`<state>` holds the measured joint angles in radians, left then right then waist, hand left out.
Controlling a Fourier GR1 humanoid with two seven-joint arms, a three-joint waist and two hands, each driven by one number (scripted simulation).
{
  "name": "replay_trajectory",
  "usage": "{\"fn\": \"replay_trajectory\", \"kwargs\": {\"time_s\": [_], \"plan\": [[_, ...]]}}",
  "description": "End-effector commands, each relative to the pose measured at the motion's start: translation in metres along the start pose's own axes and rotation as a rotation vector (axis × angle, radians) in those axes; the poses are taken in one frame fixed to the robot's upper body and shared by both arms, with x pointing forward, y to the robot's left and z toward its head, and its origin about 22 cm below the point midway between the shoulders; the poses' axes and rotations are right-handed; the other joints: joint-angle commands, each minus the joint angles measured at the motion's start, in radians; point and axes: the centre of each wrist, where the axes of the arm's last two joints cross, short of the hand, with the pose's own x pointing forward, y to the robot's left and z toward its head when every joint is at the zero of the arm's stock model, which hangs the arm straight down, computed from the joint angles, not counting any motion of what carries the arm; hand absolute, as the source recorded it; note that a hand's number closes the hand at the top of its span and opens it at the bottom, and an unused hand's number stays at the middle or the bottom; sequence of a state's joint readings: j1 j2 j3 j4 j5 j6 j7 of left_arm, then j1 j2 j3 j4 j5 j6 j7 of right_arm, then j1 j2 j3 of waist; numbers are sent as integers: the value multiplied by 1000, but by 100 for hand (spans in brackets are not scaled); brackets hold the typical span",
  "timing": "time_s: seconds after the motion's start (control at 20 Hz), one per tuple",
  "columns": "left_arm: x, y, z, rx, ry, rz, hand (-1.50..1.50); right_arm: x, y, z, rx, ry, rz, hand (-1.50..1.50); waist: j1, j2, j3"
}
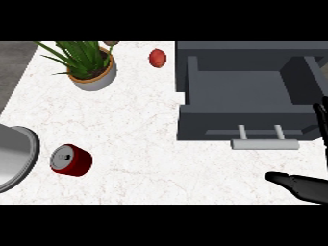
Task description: Pick up the can, place it into the drawer and close the drawer
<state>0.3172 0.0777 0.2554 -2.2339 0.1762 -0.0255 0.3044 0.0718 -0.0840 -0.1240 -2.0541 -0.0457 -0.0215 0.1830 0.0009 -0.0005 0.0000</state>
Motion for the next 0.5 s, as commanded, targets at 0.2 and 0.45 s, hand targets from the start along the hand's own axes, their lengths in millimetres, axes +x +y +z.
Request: {"fn": "replay_trajectory", "kwargs": {"time_s": [0.2,0.45], "plan": [[-34,-17,-24,12,58,-16,-150,17,-3,12,-15,-4,-3,-150,-4,0,0],[-71,-28,-10,18,96,-23,-150,3,-12,23,-19,-16,14,-150,-2,0,0]]}}
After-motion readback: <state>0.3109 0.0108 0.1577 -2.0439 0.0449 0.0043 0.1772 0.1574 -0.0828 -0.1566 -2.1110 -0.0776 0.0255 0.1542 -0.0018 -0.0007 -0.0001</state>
